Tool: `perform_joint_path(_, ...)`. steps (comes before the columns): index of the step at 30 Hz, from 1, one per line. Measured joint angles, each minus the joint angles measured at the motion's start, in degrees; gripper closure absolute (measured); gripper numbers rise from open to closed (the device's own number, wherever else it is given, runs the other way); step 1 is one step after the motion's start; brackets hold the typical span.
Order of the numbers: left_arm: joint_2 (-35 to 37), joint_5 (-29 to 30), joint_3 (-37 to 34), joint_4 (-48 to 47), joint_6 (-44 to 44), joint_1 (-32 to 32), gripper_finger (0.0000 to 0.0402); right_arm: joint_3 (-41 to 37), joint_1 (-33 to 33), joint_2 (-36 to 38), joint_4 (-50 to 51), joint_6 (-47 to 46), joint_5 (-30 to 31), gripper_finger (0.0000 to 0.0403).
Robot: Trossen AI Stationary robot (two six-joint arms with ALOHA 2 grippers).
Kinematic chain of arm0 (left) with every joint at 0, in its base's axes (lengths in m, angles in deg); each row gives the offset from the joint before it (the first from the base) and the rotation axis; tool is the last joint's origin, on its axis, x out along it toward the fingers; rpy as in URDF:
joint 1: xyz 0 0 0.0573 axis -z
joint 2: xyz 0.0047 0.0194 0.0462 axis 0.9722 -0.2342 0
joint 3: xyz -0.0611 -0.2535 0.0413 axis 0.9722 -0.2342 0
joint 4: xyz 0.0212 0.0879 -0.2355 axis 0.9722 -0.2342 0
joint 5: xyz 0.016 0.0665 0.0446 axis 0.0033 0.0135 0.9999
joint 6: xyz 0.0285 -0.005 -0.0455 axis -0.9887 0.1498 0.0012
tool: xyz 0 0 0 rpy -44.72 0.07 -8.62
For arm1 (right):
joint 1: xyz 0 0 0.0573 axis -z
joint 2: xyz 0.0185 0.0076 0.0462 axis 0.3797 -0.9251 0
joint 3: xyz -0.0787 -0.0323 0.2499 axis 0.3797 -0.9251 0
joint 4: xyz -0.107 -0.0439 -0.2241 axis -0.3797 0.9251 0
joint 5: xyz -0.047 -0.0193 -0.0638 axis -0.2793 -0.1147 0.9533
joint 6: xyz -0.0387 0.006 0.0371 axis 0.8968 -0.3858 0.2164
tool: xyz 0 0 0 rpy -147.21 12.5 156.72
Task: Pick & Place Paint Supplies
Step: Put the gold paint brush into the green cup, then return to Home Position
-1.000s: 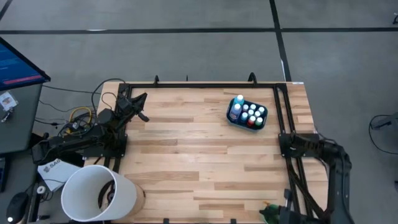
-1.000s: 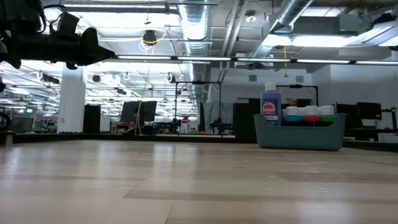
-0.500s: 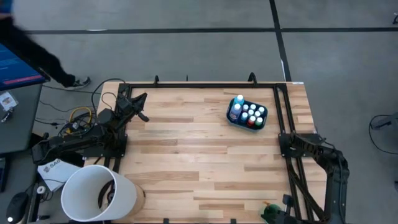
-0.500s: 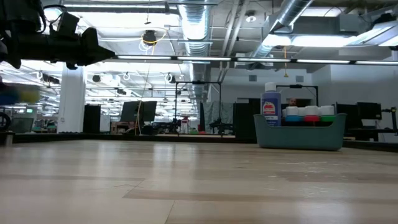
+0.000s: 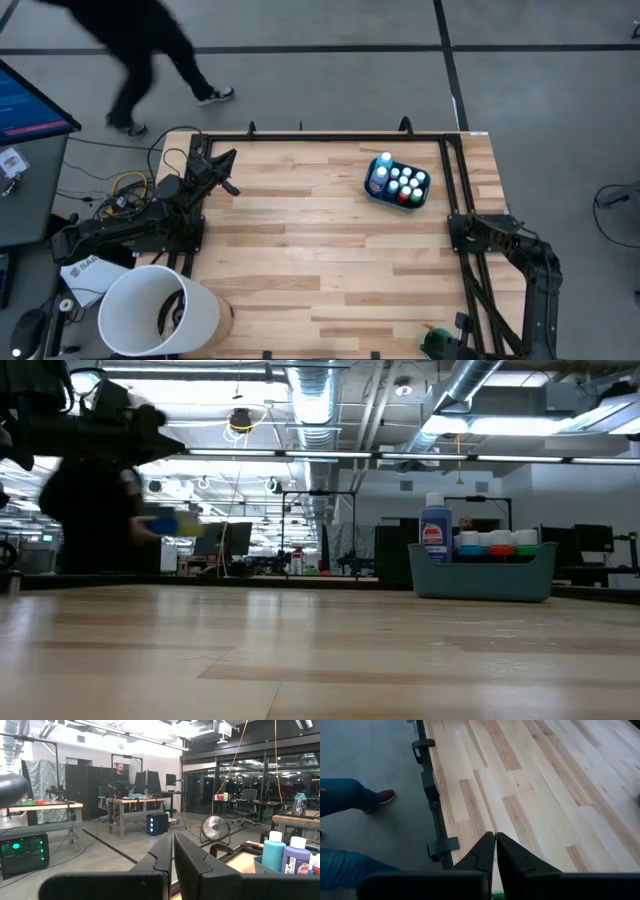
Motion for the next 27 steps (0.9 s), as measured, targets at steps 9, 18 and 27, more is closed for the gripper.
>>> perform_joint_path(9, 0.0, 0.0, 0.0, 0.0, 0.0, 0.0, 0.0394, 0.0, 0.5, 0.0, 0.0, -1.0, -1.1, 0.0337)
perform_joint_path(18, 0.0, 0.0, 0.0, 0.0, 0.0, 0.0, 0.0394, 0.0, 9.6, 4.7, 0.0, 14.1, 12.4, 0.033)
perform_joint_path(27, 0.0, 0.0, 0.0, 0.0, 0.0, 0.0, 0.0394, 0.0, 23.9, 18.1, -22.9, 58.3, 0.8, 0.0396)
